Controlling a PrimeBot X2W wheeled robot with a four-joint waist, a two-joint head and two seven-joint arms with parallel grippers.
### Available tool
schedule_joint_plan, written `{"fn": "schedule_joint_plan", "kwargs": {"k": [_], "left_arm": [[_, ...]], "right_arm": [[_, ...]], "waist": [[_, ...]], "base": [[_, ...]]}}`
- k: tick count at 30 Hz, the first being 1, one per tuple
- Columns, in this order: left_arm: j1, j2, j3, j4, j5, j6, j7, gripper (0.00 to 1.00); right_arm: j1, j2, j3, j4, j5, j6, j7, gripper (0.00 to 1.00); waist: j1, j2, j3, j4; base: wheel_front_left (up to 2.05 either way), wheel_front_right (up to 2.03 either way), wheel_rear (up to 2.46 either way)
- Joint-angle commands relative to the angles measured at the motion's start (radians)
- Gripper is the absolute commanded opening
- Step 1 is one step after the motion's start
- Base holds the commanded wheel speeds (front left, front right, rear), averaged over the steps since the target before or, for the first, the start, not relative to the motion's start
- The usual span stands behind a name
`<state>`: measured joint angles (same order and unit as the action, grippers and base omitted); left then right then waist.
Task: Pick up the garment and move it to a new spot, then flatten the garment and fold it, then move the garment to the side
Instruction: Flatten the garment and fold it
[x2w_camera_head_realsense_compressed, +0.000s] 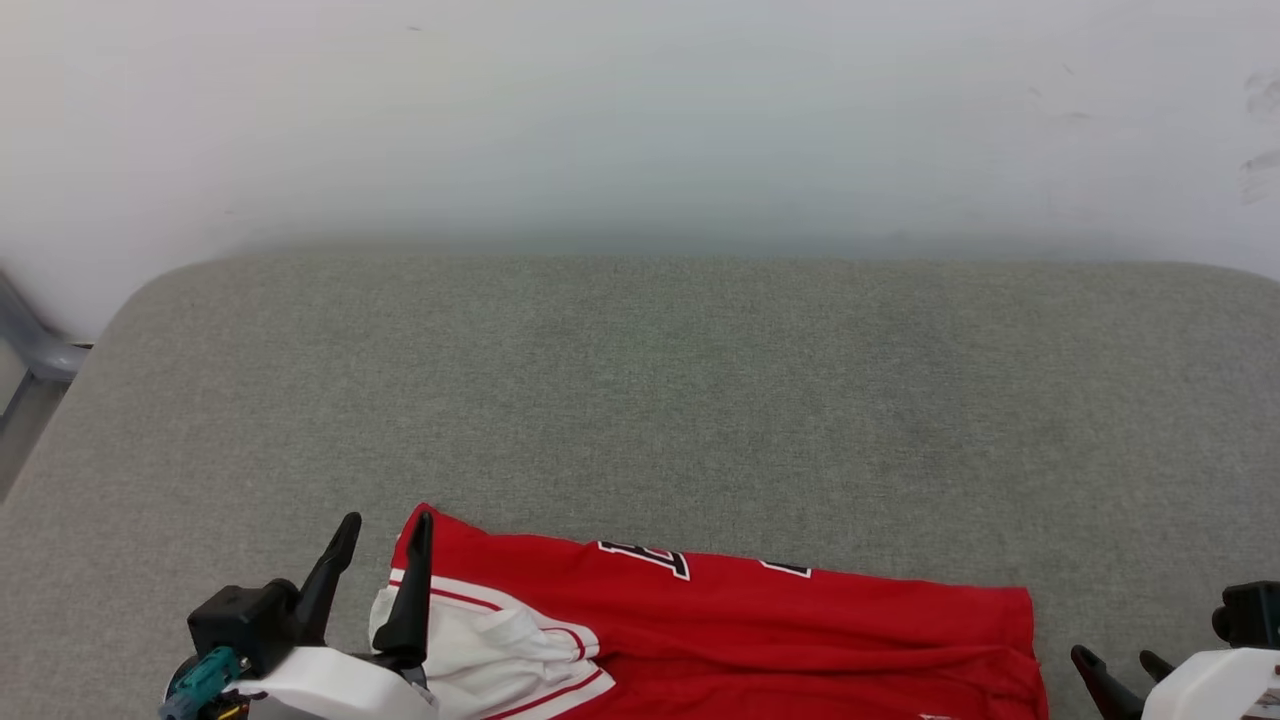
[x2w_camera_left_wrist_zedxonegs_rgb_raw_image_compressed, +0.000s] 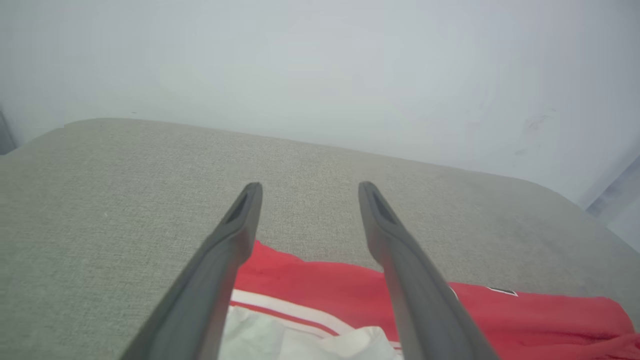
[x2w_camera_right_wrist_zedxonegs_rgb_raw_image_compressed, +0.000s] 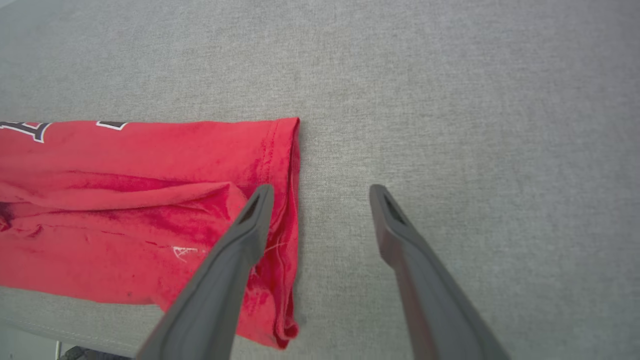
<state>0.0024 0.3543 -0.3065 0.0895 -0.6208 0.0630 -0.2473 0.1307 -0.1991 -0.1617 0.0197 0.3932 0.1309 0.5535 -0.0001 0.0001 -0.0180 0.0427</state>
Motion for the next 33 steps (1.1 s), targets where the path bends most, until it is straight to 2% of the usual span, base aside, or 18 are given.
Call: {"fn": "schedule_joint_plan", "kwargs": {"k": [1,7,11,16,21,22,24,33], "left_arm": [[-0.009,-0.007,0.003,-0.006,0.014,0.005,-0.006,1.0],[-0.015,-0.027,0.0,-0.024,0.084,0.015,-0.017,1.0],[-0.035,-0.037,-0.009,-0.033,0.123,0.014,-0.018,1.0],[-0.059,-0.051,-0.008,-0.044,0.161,0.011,-0.019,1.0],[-0.075,-0.066,-0.003,-0.044,0.193,0.005,-0.019,1.0],[-0.076,-0.068,-0.003,-0.041,0.198,0.003,-0.019,1.0],[-0.077,-0.072,0.001,-0.039,0.206,0.0,-0.019,1.0],[-0.051,-0.072,0.01,-0.016,0.232,-0.007,-0.02,1.0]], "right_arm": [[-0.001,-0.007,-0.001,-0.007,0.001,0.0,0.014,1.0],[-0.02,-0.02,0.015,-0.007,0.02,0.0,0.096,1.0],[-0.035,-0.005,0.029,0.012,0.033,0.0,0.115,1.0],[-0.053,0.0,0.057,0.069,0.056,0.0,0.133,1.0],[-0.054,0.01,0.116,0.155,0.089,0.0,0.198,1.0],[-0.054,0.015,0.126,0.165,0.098,0.0,0.206,0.45],[-0.062,0.019,0.143,0.178,0.105,0.001,0.218,0.0],[-0.116,-0.002,0.152,0.184,0.123,0.001,0.188,0.0]], "waist": [[0.0001,-0.0001,0.001,0.005],[0.0001,-0.0001,0.027,0.035],[0.0001,-0.0001,0.07,0.056],[0.0001,-0.0001,0.114,0.073],[0.0001,-0.0001,0.136,0.079],[0.0001,-0.0001,0.137,0.08],[0.0001,-0.0001,0.137,0.079],[0.0001,-0.0001,0.087,0.065]], "base": [[0.0,0.0,0.0],[0.0,0.0,0.0],[0.0,0.0,0.0],[0.0,0.0,0.0],[0.0,0.0,0.0],[0.0,0.0,0.0],[0.0,0.0,0.0],[0.0,0.0,0.0]]}}
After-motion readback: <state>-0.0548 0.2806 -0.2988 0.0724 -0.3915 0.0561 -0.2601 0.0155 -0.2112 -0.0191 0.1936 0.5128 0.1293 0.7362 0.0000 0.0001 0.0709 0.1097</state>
